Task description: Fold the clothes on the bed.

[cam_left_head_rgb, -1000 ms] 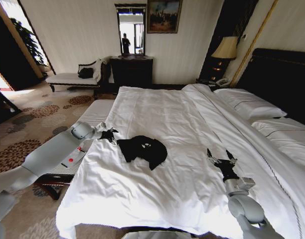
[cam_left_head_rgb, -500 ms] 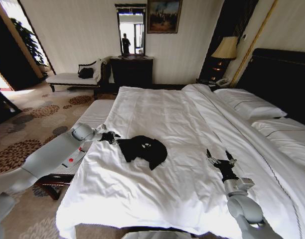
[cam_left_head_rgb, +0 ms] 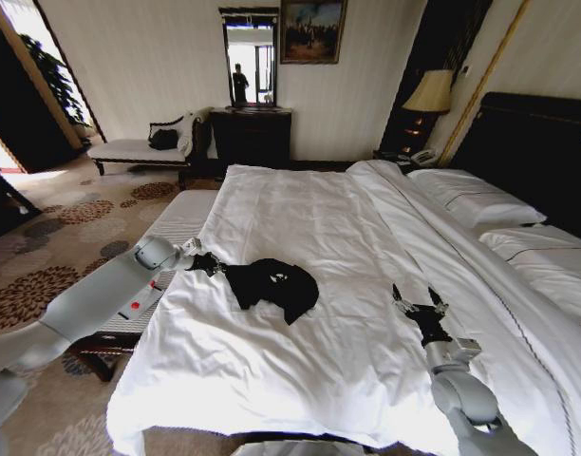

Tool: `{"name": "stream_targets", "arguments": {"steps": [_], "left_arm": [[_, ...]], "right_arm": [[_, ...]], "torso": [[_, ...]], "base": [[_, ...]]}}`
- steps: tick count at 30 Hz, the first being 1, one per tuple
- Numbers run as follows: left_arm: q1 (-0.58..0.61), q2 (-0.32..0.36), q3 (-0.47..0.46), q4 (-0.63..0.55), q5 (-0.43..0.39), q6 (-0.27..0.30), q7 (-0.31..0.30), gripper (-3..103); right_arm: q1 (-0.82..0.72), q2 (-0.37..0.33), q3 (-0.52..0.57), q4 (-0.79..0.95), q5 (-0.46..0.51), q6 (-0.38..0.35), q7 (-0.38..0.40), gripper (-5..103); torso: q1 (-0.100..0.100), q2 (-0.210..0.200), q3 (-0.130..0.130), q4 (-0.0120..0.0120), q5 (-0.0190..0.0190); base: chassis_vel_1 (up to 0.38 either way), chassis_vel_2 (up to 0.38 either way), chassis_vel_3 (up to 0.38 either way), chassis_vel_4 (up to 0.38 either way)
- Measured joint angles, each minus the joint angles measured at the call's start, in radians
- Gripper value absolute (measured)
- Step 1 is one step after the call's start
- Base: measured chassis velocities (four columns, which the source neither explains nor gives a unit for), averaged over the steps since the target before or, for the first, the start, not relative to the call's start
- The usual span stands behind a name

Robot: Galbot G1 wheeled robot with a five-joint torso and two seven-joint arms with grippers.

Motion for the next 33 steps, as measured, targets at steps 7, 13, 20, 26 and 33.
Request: {"name": "stream_targets", "arguments": {"steps": [7, 13, 20, 26, 33], "left_arm": [[0.131, 0.034, -0.127, -0.063, -0.007, -0.020, -0.001, 2], [0.326, 0.064, -0.256, -0.118, 0.004, -0.021, -0.015, 2], [0.462, 0.081, -0.365, -0.145, 0.011, -0.015, -0.028, 2], [0.595, 0.087, -0.468, -0.173, -0.001, -0.010, -0.055, 2], [0.707, 0.086, -0.531, -0.197, -0.039, -0.017, -0.094, 2]], "right_arm": [[0.034, -0.026, -0.083, -0.010, 0.003, -0.020, 0.012, 100], [0.101, -0.072, -0.265, -0.039, 0.053, -0.048, 0.028, 100], [0.180, -0.077, -0.426, -0.127, 0.045, 0.009, -0.035, 100], [0.259, -0.069, -0.548, -0.174, 0.026, 0.034, -0.077, 100], [0.386, -0.077, -0.625, -0.247, 0.113, 0.019, -0.036, 100]], "torso": [[0.000, 0.000, 0.000, 0.0000, 0.0001], [0.000, 0.000, 0.000, 0.0004, -0.0004], [0.000, 0.000, 0.000, 0.0000, 0.0000], [0.000, 0.000, 0.000, 0.0001, 0.0000], [0.000, 0.000, 0.000, 0.0002, -0.0001]], "base": [[0.000, 0.000, 0.000, 0.000], [0.000, 0.000, 0.000, 0.000], [0.000, 0.000, 0.000, 0.000], [0.000, 0.000, 0.000, 0.000], [0.000, 0.000, 0.000, 0.000]]}}
